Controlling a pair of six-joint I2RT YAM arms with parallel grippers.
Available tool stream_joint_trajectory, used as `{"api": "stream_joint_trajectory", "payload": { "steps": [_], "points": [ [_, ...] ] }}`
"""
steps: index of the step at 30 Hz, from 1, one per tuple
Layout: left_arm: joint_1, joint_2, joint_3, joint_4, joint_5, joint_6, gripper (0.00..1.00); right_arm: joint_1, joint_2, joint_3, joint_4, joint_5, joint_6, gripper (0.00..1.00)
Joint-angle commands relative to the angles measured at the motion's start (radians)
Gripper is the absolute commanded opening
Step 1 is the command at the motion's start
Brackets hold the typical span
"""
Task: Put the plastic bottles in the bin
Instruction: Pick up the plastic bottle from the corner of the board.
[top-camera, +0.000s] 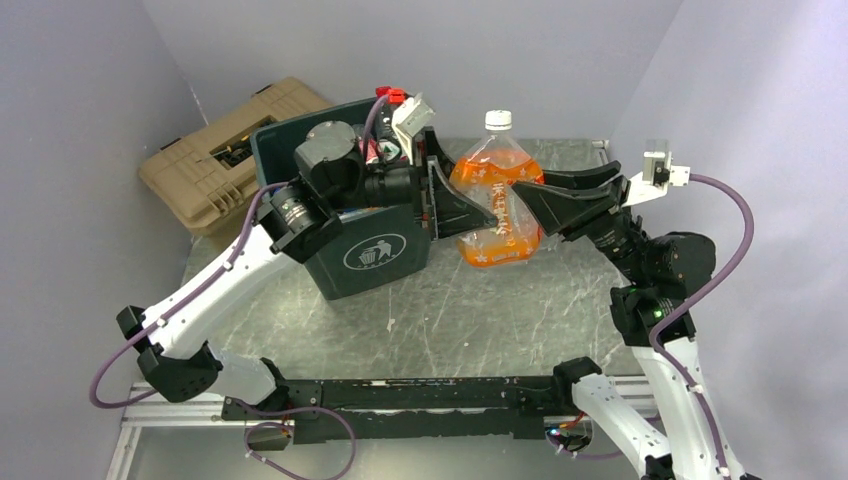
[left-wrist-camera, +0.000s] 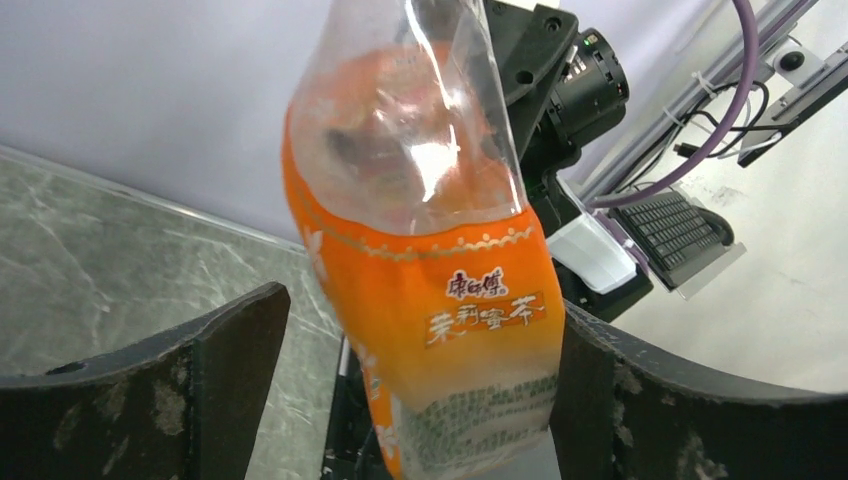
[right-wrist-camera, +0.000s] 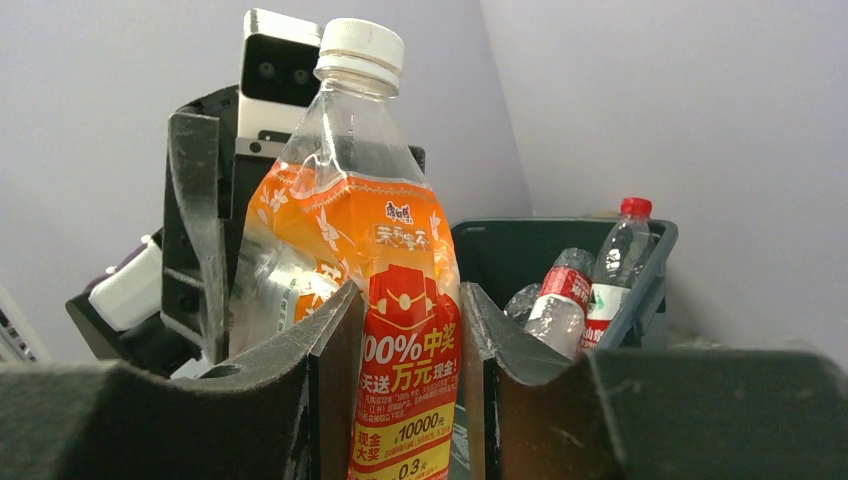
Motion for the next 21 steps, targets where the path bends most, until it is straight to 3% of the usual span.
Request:
{"api": "stream_joint_trajectory", "payload": {
  "steps": [1,5,9,10,11,12,15,21],
  "points": [
    [-0.022,-0.018,0.033,0.009,-0.031,0.033,0.87,0.006,0.006,0.007,0.020,-0.007,-0.016,0.00],
    [-0.023,-0.042,0.005,0.030,-0.080,0.040,0.50,0.006,0.003,0.001,0.010,-0.002,-0.028,0.00],
    [-0.022,-0.043,0.002,0.033,-0.091,0.035,0.34,0.006,0.002,0.007,-0.003,-0.008,-0.034,0.00],
    [-0.022,-0.043,-0.001,0.037,-0.087,0.030,0.29,0.008,0.000,0.009,-0.011,-0.006,-0.037,0.07],
    [-0.023,-0.042,-0.003,0.043,-0.088,0.028,0.25,0.007,-0.003,0.011,-0.020,-0.003,-0.039,0.25],
    [-0.022,-0.045,-0.008,0.048,-0.094,0.026,0.22,0.007,-0.006,0.012,-0.029,-0.001,-0.040,0.51],
    [-0.023,-0.078,-0.040,0.060,-0.176,0.028,0.16,0.007,-0.010,0.031,-0.080,0.019,-0.051,0.96],
    [-0.023,-0.157,-0.010,-0.059,-0.461,0.177,0.02,0.007,-0.042,0.091,-0.256,0.163,-0.100,1.00]
  ]
}}
